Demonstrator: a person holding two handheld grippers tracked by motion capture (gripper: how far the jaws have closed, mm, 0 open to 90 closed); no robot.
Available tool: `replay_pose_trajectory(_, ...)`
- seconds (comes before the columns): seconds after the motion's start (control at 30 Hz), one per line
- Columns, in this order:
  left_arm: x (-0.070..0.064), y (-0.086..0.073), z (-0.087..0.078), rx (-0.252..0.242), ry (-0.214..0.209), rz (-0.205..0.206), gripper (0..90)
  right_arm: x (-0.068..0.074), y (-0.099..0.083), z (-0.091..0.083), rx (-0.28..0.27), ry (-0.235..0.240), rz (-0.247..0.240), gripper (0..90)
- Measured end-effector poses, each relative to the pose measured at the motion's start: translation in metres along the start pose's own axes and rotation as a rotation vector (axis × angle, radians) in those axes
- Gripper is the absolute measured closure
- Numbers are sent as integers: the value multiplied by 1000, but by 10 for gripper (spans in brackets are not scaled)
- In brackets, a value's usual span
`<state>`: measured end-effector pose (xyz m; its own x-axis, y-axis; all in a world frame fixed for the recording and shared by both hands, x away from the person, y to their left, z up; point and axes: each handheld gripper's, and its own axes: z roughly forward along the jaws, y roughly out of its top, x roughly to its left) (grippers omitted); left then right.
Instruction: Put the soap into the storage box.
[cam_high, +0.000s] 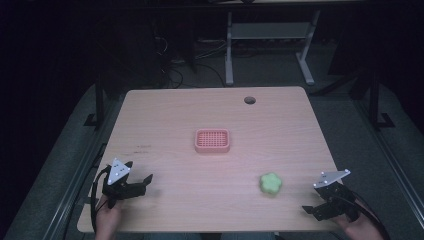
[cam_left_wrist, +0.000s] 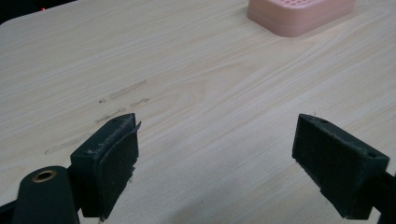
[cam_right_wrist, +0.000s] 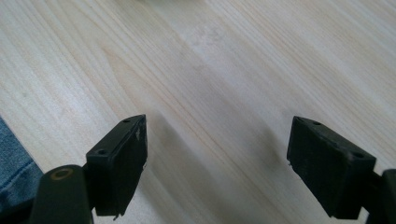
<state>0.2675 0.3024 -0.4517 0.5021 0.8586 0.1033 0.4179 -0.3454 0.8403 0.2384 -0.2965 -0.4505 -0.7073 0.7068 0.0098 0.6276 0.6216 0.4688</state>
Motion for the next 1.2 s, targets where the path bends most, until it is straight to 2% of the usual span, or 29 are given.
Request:
replay_pose_trajectory(0.33,0,-1,-2,-14,1,-4,142,3,8,-3,-1,1,-26,201)
replay_pose_trajectory(0.5,3,-2,-3,-8,8,-12,142,4,18,-3,10,7,-42,196)
replay_pose_trajectory(0.63,3,-2,-3,-18,7,-15,142,6,31,-2,35,14,-75,187)
replay_pose_trajectory(0.77,3,-2,-3,-8,3,-9,142,7,36,0,52,19,-80,181)
replay_pose_trajectory(1.07,3,-2,-4,-18,5,-15,142,9,54,5,79,38,-101,162)
replay_pose_trajectory(1.2,3,-2,-3,-14,1,-9,142,12,64,10,91,41,-130,154)
